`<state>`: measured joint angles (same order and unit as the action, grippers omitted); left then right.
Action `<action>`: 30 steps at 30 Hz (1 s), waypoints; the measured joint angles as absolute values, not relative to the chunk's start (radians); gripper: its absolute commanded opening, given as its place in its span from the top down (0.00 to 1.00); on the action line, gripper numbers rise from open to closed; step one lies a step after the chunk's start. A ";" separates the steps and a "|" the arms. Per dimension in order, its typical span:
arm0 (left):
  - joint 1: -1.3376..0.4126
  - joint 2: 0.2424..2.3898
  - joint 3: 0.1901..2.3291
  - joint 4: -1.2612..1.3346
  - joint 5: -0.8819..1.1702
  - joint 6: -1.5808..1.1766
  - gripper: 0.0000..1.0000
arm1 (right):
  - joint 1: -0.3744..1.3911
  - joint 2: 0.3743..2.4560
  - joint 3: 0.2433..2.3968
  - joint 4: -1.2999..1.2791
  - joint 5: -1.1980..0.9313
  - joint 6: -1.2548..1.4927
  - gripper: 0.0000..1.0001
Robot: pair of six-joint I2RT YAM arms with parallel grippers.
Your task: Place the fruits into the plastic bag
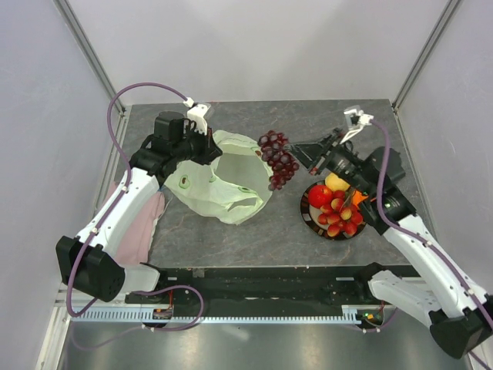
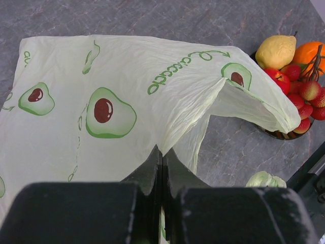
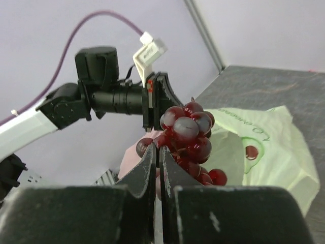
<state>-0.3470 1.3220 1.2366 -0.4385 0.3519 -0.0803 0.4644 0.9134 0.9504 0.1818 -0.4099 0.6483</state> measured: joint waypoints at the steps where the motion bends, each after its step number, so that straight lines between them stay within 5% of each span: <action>1: -0.347 1.322 1.237 -0.439 0.352 -0.080 0.99 | 0.490 0.935 0.950 0.189 -0.402 0.644 1.00; 30: -0.347 1.326 1.237 -0.433 0.404 -0.092 0.98 | 0.808 1.375 0.996 0.118 -0.121 0.485 1.00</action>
<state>-0.3473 1.3262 1.2366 -0.4332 0.4038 -0.0921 0.8078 1.3754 0.9962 0.1184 -0.1207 0.4854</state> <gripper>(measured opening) 0.023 0.065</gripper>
